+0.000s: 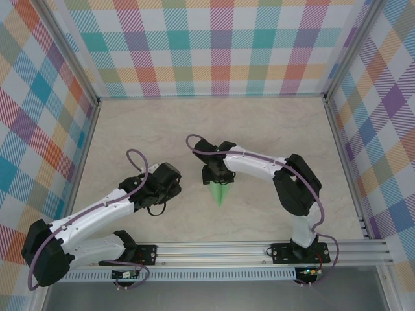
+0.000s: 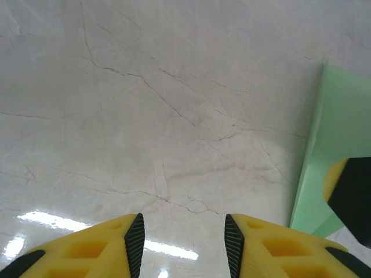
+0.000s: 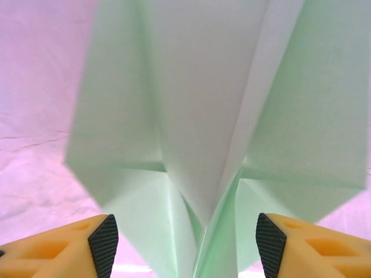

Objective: Fold a paper plane with a square sheet of paper (pick it up from the middle)
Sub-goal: Turn over the paper plane at the center of the table, then reset both arms

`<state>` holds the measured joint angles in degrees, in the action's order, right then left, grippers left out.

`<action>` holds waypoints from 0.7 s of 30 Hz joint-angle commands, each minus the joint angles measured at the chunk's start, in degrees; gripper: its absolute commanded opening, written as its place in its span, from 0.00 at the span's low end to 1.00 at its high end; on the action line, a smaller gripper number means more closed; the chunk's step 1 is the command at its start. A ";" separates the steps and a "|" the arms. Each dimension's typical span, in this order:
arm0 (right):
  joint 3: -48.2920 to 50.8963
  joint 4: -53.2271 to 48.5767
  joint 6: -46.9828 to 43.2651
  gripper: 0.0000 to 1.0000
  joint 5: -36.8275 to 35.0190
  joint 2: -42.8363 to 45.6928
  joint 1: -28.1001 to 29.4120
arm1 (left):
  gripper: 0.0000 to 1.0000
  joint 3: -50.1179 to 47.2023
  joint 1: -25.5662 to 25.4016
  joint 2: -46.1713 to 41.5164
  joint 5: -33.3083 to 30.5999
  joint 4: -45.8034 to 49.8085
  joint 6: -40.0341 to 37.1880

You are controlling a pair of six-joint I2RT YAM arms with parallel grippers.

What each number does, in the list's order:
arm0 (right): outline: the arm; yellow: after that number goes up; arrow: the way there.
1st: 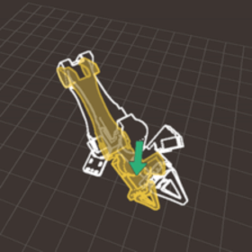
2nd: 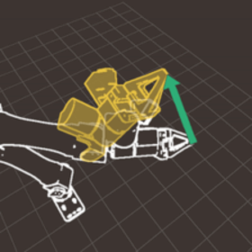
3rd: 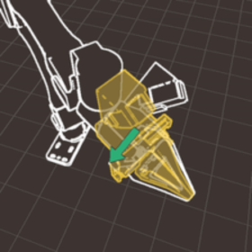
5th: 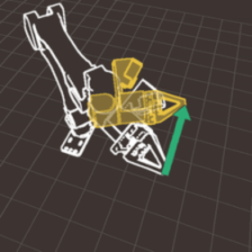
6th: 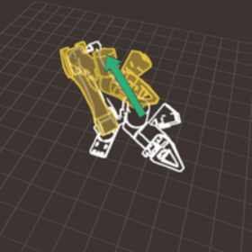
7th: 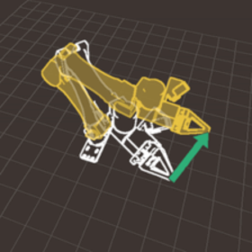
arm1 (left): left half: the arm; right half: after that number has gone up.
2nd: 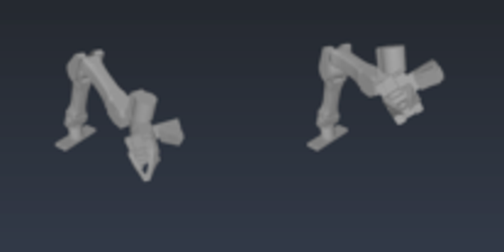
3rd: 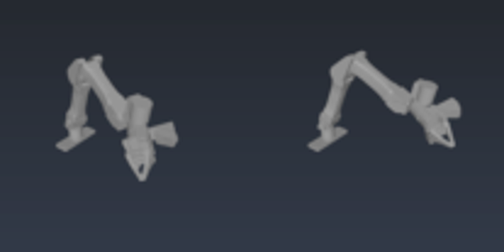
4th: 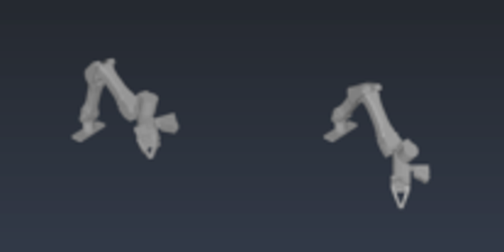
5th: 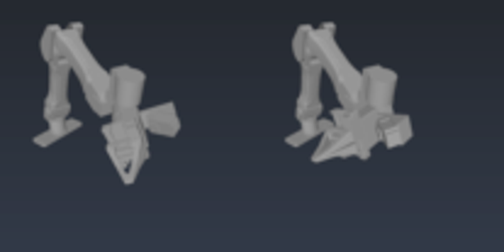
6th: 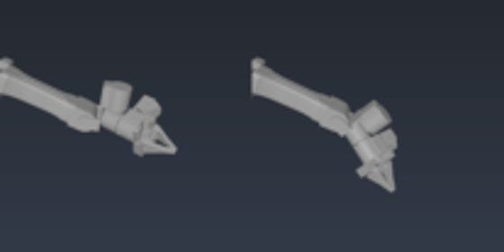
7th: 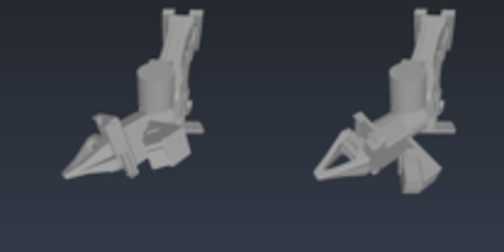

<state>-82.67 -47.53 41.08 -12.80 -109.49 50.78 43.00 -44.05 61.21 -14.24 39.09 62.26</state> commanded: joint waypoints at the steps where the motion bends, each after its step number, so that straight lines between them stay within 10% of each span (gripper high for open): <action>1: -1.25 -3.52 -0.89 0.70 -2.54 5.53 0.37 | 0.45 1.80 0.69 -1.30 -1.96 2.68 -2.06; 7: 3.50 -3.55 -2.72 0.77 -20.19 22.02 -0.33 | 0.59 1.59 0.77 -5.06 -11.38 4.38 -7.90; 13: 21.55 10.73 -14.47 0.81 -38.21 38.98 -12.07 | 1.00 0.31 1.79 -8.56 -34.38 3.75 -17.62; 21: 48.71 43.74 -31.57 0.98 -23.11 44.53 -33.16 | 1.00 -9.64 14.09 -10.75 -44.55 -15.10 -32.58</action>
<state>-36.82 -18.83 17.54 -43.29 -64.07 21.10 36.32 -33.98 51.24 -52.31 31.46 36.88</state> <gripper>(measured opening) 0.975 0.998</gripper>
